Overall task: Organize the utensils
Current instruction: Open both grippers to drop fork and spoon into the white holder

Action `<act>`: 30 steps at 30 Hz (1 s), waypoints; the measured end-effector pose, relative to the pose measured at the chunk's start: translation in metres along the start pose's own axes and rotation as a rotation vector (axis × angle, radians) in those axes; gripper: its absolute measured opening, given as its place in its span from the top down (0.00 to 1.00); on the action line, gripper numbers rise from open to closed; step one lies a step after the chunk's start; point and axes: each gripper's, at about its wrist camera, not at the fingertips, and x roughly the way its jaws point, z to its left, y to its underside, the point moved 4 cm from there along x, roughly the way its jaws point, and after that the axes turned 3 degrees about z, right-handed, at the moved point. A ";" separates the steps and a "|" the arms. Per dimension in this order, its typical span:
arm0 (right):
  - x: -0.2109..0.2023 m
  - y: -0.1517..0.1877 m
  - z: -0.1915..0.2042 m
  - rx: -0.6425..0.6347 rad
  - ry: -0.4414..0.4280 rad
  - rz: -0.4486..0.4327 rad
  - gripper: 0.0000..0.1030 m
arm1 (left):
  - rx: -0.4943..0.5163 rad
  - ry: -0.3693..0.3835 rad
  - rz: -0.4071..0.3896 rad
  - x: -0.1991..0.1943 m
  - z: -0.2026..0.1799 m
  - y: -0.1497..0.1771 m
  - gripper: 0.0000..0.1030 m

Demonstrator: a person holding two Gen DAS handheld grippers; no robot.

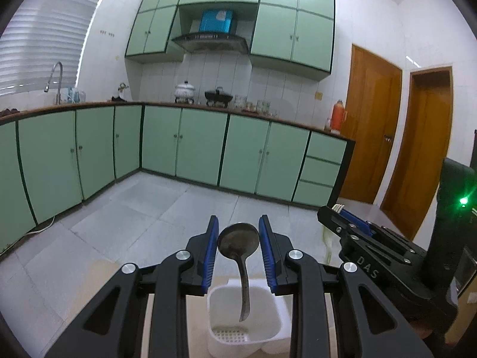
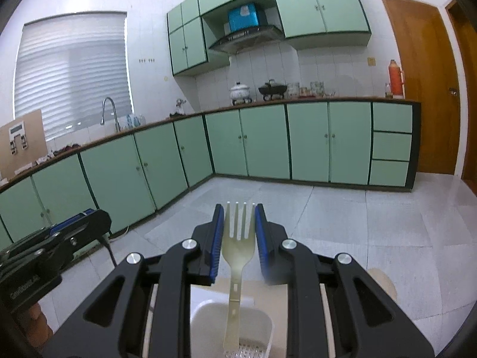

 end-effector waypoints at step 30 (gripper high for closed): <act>-0.165 0.152 0.018 0.046 0.085 0.244 0.09 | 0.032 -0.067 0.278 -0.119 0.001 0.146 0.26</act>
